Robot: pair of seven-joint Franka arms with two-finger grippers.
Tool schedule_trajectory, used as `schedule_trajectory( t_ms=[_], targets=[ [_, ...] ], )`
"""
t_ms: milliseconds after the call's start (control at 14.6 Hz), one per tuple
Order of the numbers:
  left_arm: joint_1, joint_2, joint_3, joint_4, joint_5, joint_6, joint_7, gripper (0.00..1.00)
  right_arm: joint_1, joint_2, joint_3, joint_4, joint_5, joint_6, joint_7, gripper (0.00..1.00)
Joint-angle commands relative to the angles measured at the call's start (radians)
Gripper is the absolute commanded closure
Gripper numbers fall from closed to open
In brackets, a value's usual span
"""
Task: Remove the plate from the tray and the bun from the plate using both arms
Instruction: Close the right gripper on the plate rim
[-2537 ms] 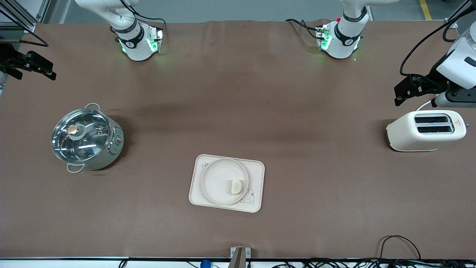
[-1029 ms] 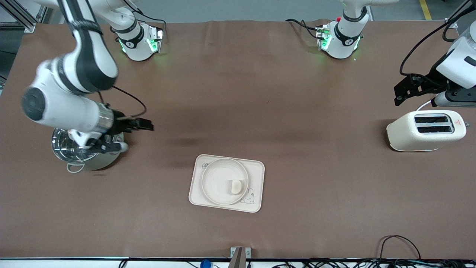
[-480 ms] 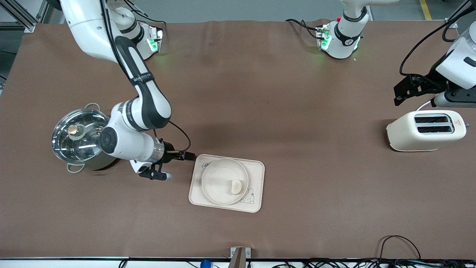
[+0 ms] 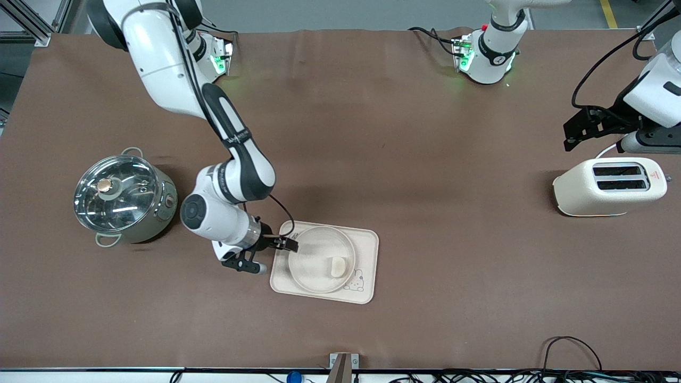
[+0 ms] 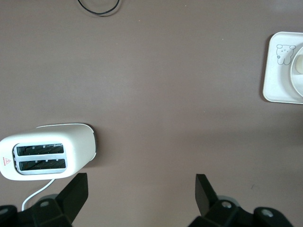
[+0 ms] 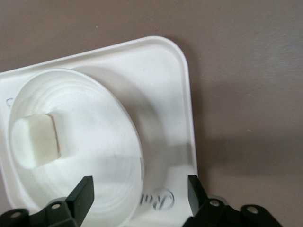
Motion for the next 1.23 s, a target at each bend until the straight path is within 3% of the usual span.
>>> schedule_trajectory(
  t_ms=[0,137,274,343,754,891,1166],
  targets=[
    [0.003,-0.001,-0.004,0.010,0.021,-0.021,0.005,0.00,0.024,0.083,-0.009,0.107,0.018,0.013,0.036,0.23],
    [0.003,-0.001,-0.004,0.010,0.019,-0.021,0.005,0.00,0.025,0.100,-0.009,0.119,0.017,0.013,0.029,0.52],
    [0.003,-0.002,-0.004,0.010,0.021,-0.022,0.005,0.00,0.019,0.111,-0.010,0.121,0.015,0.015,0.018,0.95],
    [0.003,-0.002,-0.004,0.010,0.021,-0.024,0.005,0.00,0.018,0.113,-0.010,0.121,0.015,0.016,0.015,1.00],
    [0.003,-0.001,-0.004,0.010,0.019,-0.022,0.005,0.00,-0.028,0.058,0.004,0.078,0.029,-0.016,-0.074,1.00],
    [0.003,-0.002,-0.004,0.010,0.019,-0.024,0.005,0.00,-0.033,-0.007,0.037,-0.006,0.029,-0.025,-0.085,1.00],
    [0.003,-0.002,-0.004,0.009,0.019,-0.024,0.005,0.00,-0.028,-0.193,0.116,-0.276,0.062,0.054,-0.094,1.00]
  ],
)
